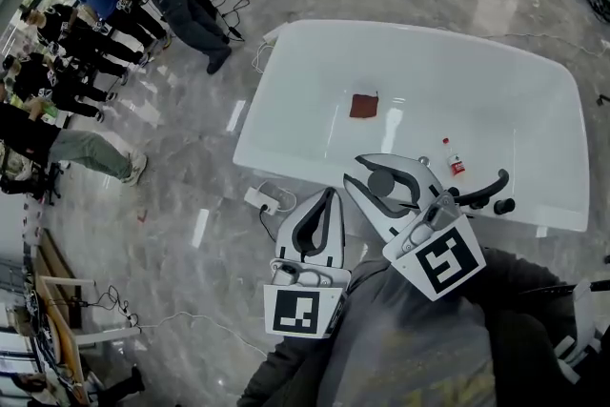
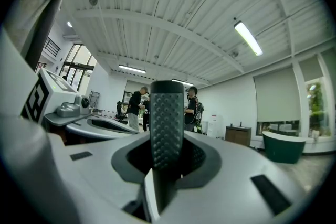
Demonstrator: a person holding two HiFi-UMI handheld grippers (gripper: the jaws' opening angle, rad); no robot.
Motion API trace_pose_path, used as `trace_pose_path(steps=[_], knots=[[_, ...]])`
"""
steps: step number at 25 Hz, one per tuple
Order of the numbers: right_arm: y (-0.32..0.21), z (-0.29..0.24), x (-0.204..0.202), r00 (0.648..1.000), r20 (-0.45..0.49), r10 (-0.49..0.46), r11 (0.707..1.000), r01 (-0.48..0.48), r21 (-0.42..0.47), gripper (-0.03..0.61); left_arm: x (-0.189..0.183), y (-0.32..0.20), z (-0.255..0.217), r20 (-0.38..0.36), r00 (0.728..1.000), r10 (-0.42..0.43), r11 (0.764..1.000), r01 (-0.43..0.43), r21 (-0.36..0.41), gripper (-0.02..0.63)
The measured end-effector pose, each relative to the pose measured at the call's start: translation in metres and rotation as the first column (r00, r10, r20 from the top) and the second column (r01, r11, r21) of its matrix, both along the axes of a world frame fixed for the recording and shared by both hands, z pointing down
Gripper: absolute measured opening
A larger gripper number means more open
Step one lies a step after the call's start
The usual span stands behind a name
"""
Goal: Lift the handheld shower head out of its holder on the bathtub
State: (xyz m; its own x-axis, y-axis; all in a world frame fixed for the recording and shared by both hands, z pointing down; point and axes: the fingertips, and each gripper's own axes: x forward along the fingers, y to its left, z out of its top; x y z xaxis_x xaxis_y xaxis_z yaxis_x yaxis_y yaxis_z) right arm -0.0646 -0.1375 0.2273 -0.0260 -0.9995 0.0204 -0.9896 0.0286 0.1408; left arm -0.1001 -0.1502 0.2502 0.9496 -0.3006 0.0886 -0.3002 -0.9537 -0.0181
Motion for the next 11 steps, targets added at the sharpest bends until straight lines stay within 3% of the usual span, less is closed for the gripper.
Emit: trace_pose_path(steps=[4,8,11], knots=[[-0.002,-0.001,0.000,1.000,-0.003,-0.007,1.000,0.007,-0.004,0.098,0.004,0.000,-0.011,-0.039,0.999,0.013,1.000,-0.013,0.007,0.002],[-0.003,0.000,0.002,1.000,0.003,-0.011,1.000,0.011,-0.011,0.098,0.002,-0.003,0.000,0.004,1.000,-0.007,1.000,0.007,-0.010,0.002],[-0.004,0.001,0.004,1.000,0.003,-0.017,1.000,0.017,-0.011,0.098,0.005,-0.002,-0.003,-0.014,1.000,-0.007,1.000,0.007,-0.008,0.002]])
